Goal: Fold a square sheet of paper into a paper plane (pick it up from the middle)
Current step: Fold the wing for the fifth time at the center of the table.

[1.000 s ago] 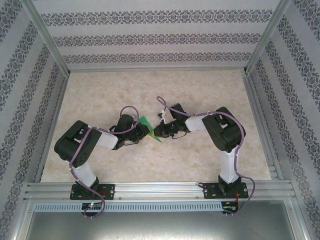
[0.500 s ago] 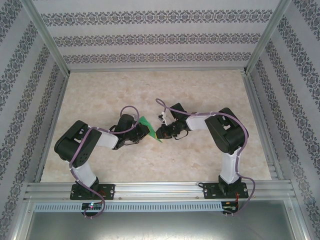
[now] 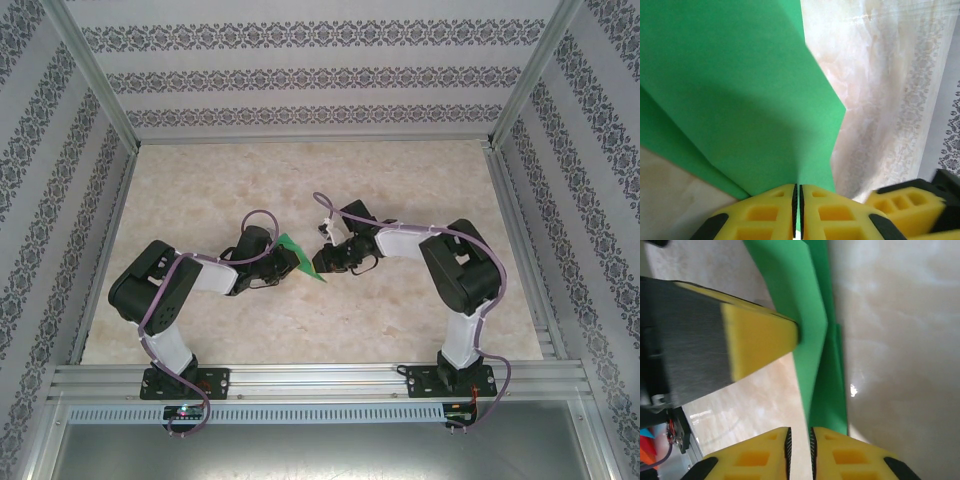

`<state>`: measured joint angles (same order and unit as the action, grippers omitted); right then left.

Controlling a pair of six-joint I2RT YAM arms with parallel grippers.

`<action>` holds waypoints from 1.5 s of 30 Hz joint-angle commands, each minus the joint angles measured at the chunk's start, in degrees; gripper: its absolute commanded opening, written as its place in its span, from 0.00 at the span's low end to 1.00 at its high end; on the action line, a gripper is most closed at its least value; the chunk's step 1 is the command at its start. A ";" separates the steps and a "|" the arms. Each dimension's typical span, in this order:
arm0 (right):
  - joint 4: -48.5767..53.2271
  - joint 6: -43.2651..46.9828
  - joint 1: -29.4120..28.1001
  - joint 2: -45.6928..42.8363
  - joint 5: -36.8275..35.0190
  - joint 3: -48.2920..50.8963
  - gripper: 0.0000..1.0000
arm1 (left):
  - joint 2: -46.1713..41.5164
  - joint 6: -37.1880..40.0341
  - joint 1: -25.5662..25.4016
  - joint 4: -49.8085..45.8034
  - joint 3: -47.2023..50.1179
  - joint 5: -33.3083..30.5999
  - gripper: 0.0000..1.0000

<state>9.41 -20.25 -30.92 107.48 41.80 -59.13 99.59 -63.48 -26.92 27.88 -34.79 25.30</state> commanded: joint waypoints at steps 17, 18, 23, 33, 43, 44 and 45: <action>10.06 22.92 -6.77 -1.93 -18.95 -4.93 0.29 | 1.75 -0.79 -0.33 -12.76 -2.25 -4.83 0.14; 10.08 23.22 -6.75 -1.86 -18.96 -5.00 0.29 | 1.81 -0.77 -0.37 -12.78 -2.42 -4.81 0.15; 10.56 24.37 -7.45 -1.32 -16.94 -5.50 0.28 | 2.16 -0.93 -0.33 -12.72 -2.55 -4.58 0.15; 11.33 24.30 -8.04 1.87 -16.26 -7.23 0.23 | 2.19 -1.06 -0.33 -12.63 -2.47 -4.46 0.14; 10.59 24.56 -8.15 3.08 -16.85 -7.15 0.20 | 1.75 -1.09 -0.09 -12.59 -2.22 -4.29 0.14; 10.55 24.61 -8.17 3.16 -16.98 -7.18 0.19 | 1.62 -1.04 -0.11 -12.59 -2.10 -4.16 0.14; 10.61 24.80 -8.13 3.23 -16.99 -7.14 0.18 | 1.44 -1.01 0.00 -12.59 -2.07 -4.13 0.14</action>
<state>19.51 3.27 -38.41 109.40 24.82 -65.01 99.61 -64.55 -26.94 21.34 -37.76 24.97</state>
